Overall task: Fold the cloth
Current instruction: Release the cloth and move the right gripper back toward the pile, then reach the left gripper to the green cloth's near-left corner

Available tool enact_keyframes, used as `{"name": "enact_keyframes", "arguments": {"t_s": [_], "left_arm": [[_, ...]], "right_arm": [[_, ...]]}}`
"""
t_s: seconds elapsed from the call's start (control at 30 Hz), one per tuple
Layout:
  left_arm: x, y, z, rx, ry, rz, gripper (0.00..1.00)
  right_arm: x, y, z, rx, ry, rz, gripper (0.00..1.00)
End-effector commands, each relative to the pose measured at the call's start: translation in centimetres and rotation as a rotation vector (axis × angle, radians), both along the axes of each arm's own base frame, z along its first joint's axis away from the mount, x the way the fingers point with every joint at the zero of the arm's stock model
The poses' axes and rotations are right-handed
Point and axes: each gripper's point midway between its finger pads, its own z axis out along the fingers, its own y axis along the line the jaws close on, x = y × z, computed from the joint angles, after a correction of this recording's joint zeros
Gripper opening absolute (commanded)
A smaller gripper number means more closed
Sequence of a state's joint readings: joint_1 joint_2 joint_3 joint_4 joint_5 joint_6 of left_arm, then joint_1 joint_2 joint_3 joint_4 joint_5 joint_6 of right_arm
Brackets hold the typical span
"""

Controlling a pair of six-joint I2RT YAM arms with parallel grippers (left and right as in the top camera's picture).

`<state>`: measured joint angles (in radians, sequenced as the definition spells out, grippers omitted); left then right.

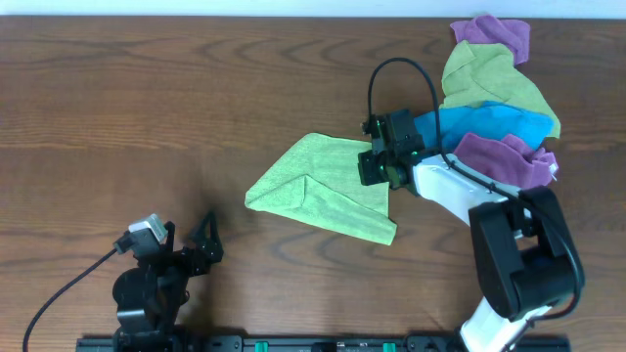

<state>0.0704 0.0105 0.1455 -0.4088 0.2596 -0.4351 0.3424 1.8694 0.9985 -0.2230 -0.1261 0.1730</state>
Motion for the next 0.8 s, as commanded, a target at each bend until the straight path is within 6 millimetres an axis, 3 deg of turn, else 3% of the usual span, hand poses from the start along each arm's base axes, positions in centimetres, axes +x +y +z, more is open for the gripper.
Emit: {"name": "enact_keyframes", "arguments": {"t_s": [0.0, 0.2, 0.4, 0.6, 0.77], "left_arm": [[-0.2, 0.0, -0.6, -0.009, 0.02, 0.002, 0.95], [-0.4, 0.0, -1.4, -0.022, 0.052, 0.01, 0.95], [-0.4, 0.0, -2.1, -0.046, 0.084, 0.019, 0.95], [0.0, -0.1, -4.3, -0.055, 0.19, 0.015, 0.95], [1.3, -1.1, -4.5, -0.083, 0.204, -0.049, 0.95]], "right_arm": [[0.3, -0.2, -0.9, -0.004, 0.01, 0.01, 0.01], [2.1, 0.0, -3.2, -0.002, 0.005, 0.001, 0.01], [7.0, 1.6, -6.1, -0.019, 0.052, -0.001, 0.01], [12.1, 0.6, -4.1, -0.054, 0.0, -0.063, 0.01], [13.4, -1.5, -3.2, -0.05, -0.011, -0.132, 0.01]]}}
